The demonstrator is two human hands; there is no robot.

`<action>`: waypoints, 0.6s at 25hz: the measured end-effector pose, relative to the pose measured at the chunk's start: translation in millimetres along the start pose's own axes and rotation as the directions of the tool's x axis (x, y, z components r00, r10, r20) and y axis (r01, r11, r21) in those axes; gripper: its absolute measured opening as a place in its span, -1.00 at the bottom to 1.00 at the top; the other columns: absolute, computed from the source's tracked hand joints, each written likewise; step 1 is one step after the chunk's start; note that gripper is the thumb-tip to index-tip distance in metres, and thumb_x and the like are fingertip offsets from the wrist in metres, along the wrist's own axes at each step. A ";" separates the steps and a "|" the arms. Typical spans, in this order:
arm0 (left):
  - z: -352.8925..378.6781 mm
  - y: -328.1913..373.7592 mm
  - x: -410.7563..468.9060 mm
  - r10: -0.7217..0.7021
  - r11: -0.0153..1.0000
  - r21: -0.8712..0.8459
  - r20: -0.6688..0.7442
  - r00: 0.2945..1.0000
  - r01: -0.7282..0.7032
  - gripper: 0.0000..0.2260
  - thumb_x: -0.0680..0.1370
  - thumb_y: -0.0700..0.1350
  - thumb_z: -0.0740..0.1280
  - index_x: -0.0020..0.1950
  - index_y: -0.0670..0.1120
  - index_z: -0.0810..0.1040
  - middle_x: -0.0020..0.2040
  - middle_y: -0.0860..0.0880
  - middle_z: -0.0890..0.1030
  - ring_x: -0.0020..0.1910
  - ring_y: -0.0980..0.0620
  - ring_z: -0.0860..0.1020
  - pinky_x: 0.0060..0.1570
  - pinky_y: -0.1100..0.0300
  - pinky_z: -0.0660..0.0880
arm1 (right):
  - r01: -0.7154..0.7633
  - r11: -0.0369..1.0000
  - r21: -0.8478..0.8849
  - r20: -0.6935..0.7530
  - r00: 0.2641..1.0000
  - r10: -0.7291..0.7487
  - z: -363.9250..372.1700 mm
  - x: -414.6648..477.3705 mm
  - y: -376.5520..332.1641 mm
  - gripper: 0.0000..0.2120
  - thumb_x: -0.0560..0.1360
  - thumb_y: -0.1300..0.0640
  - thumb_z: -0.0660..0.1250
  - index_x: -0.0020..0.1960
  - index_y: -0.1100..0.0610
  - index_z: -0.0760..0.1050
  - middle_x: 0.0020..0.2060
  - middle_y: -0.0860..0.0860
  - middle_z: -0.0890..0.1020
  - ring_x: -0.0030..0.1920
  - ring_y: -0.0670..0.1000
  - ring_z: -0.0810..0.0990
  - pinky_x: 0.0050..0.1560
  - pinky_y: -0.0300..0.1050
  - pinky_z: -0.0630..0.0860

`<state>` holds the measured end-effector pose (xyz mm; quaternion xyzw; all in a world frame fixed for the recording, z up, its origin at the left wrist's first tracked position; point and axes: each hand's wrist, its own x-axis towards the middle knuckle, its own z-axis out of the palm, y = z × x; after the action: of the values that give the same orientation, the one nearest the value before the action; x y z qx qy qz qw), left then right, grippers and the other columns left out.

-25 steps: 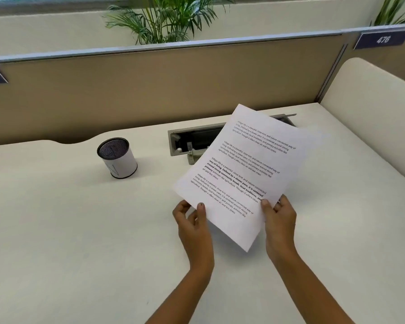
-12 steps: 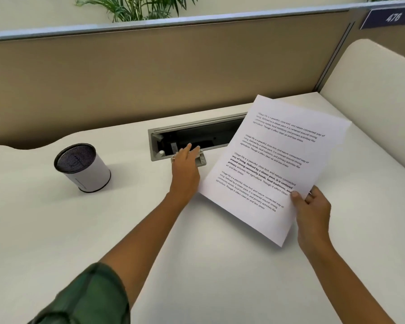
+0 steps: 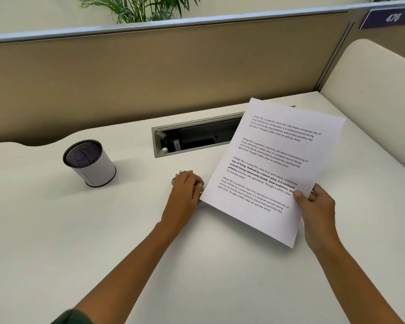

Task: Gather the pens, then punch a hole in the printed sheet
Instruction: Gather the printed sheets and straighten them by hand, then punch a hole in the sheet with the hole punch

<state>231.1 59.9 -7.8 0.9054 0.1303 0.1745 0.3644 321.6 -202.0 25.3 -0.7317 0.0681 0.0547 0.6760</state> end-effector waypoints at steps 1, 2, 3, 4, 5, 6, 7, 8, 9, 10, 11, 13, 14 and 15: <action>-2.2 -0.7 -14.9 0.011 1.000 0.007 0.025 1.000 -0.011 -0.90 0.59 -0.26 0.20 -0.03 -0.16 0.51 -0.03 0.04 0.48 0.22 0.01 0.41 0.32 0.12 0.25 | -0.009 1.000 -0.009 0.015 1.000 0.009 -3.3 -5.1 -0.5 -0.76 0.54 0.34 0.24 0.14 0.13 0.53 0.00 0.04 0.67 0.02 0.09 0.63 0.12 0.02 0.52; -5.4 -0.9 -29.2 0.019 1.000 0.013 0.043 0.999 -0.020 -0.91 0.58 -0.25 0.21 -0.01 -0.16 0.51 0.00 0.02 0.51 0.28 0.00 0.40 0.35 0.21 0.19 | -0.018 1.000 -0.018 0.028 0.999 0.018 -6.6 -10.5 -0.9 -0.76 0.54 0.34 0.24 0.14 0.13 0.53 0.02 0.05 0.67 0.02 0.10 0.63 0.11 0.02 0.52; -10.1 0.2 -44.1 0.025 1.000 0.012 0.059 0.998 -0.026 -0.91 0.57 -0.25 0.23 0.02 -0.16 0.51 0.03 0.00 0.53 0.30 0.00 0.40 0.34 0.29 0.18 | -0.026 0.999 -0.025 0.043 0.999 0.027 -10.7 -17.4 -1.6 -0.77 0.54 0.34 0.24 0.14 0.13 0.53 0.02 0.05 0.67 0.02 0.09 0.64 0.10 0.01 0.52; -15.3 1.6 -58.7 0.032 0.999 0.002 0.074 0.997 -0.032 -0.92 0.56 -0.25 0.25 0.02 -0.14 0.50 0.03 0.00 0.54 0.29 0.01 0.42 0.31 0.32 0.21 | -0.032 0.999 -0.033 0.064 0.997 0.034 -14.8 -24.1 -2.2 -0.76 0.54 0.34 0.24 0.13 0.12 0.53 0.03 0.05 0.67 0.01 0.09 0.64 0.09 0.01 0.53; -20.7 3.3 -73.8 0.040 0.999 -0.013 0.089 0.995 -0.039 -0.92 0.55 -0.25 0.27 0.01 -0.12 0.50 0.02 0.03 0.55 0.28 0.03 0.43 0.27 0.32 0.26 | -0.042 0.998 -0.041 0.090 0.995 0.045 -19.2 -31.1 -2.4 -0.75 0.54 0.34 0.24 0.13 0.11 0.53 0.03 0.04 0.68 0.01 0.09 0.64 0.09 0.01 0.53; -26.3 5.1 -89.0 0.047 0.998 -0.037 0.101 0.994 -0.043 -0.92 0.55 -0.24 0.28 0.00 -0.08 0.49 0.00 0.06 0.54 0.27 0.07 0.43 0.24 0.33 0.30 | -0.057 0.997 -0.052 0.117 0.991 0.062 -23.7 -37.9 -2.5 -0.74 0.54 0.34 0.24 0.14 0.10 0.54 0.03 0.03 0.68 0.01 0.09 0.64 0.09 0.03 0.54; -32.2 7.4 -103.8 0.048 0.997 -0.066 0.106 0.993 -0.041 -0.90 0.54 -0.24 0.29 -0.02 -0.04 0.48 -0.01 0.10 0.53 0.27 0.13 0.44 0.20 0.37 0.32 | -0.076 0.995 -0.068 0.147 0.985 0.085 -27.7 -44.3 -2.5 -0.74 0.54 0.34 0.25 0.15 0.09 0.54 0.03 0.04 0.68 0.01 0.10 0.65 0.09 0.04 0.55; -38.0 10.0 -118.4 0.046 0.995 -0.096 0.109 0.993 -0.036 -0.87 0.54 -0.23 0.29 -0.04 0.01 0.47 -0.02 0.13 0.52 0.26 0.18 0.44 0.16 0.42 0.32 | -0.096 0.991 -0.090 0.178 0.978 0.111 -31.8 -50.9 -2.2 -0.73 0.54 0.35 0.25 0.15 0.09 0.54 0.02 0.06 0.69 0.01 0.12 0.65 0.07 0.05 0.56; -43.3 12.3 -131.4 0.049 0.993 -0.114 0.113 0.992 -0.036 -0.85 0.54 -0.23 0.30 -0.06 0.04 0.47 -0.02 0.15 0.51 0.24 0.22 0.45 0.12 0.44 0.34 | -0.115 0.986 -0.118 0.206 0.969 0.137 -35.3 -56.2 -1.3 -0.73 0.54 0.35 0.25 0.16 0.10 0.54 0.01 0.07 0.69 0.00 0.14 0.66 0.03 0.04 0.57; -48.0 14.3 -143.4 0.057 0.992 -0.118 0.117 0.991 -0.043 -0.85 0.53 -0.22 0.29 -0.06 0.06 0.46 -0.03 0.17 0.50 0.19 0.23 0.47 0.08 0.44 0.36 | -0.129 0.981 -0.147 0.233 0.959 0.162 -38.6 -61.1 -0.3 -0.73 0.54 0.35 0.25 0.17 0.11 0.54 0.01 0.08 0.69 -0.02 0.15 0.66 -0.02 0.01 0.57; -53.0 16.6 -156.4 0.067 0.992 -0.114 0.118 0.991 -0.054 -0.85 0.53 -0.21 0.29 -0.06 0.06 0.46 -0.04 0.20 0.48 0.11 0.22 0.49 0.03 0.44 0.37 | -0.138 0.974 -0.177 0.259 0.948 0.182 -42.3 -67.5 0.7 -0.73 0.54 0.35 0.26 0.17 0.12 0.54 0.00 0.09 0.69 -0.03 0.15 0.67 -0.06 -0.01 0.57; -61.2 19.4 -179.0 0.081 0.992 -0.106 0.115 0.990 -0.069 -0.84 0.52 -0.21 0.27 -0.04 0.06 0.45 -0.07 0.23 0.46 -0.05 0.20 0.49 -0.06 0.43 0.38 | -0.141 0.963 -0.231 0.301 0.931 0.209 -48.2 -79.6 2.8 -0.75 0.54 0.35 0.26 0.15 0.12 0.54 -0.02 0.08 0.70 -0.05 0.15 0.67 -0.08 -0.03 0.57; -64.4 20.2 -189.3 0.082 0.992 -0.109 0.116 0.990 -0.069 -0.82 0.52 -0.23 0.27 -0.02 0.06 0.45 -0.07 0.23 0.46 -0.09 0.19 0.49 -0.08 0.44 0.37 | -0.139 0.957 -0.254 0.316 0.923 0.218 -50.9 -85.6 4.2 -0.75 0.54 0.35 0.26 0.14 0.11 0.54 -0.03 0.07 0.70 -0.05 0.15 0.67 -0.07 -0.02 0.57; -67.1 20.3 -198.2 0.078 0.991 -0.117 0.118 0.990 -0.064 -0.81 0.52 -0.24 0.27 -0.01 0.06 0.46 -0.07 0.23 0.46 -0.09 0.19 0.49 -0.08 0.44 0.37 | -0.137 0.952 -0.274 0.330 0.916 0.227 -52.7 -91.5 5.6 -0.75 0.54 0.35 0.26 0.13 0.10 0.54 -0.04 0.06 0.70 -0.05 0.14 0.67 -0.05 -0.02 0.57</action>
<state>26.3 14.9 7.9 0.8965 0.0650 0.1385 0.4158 229.8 -252.6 39.8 -0.7776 0.0049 0.2580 0.5734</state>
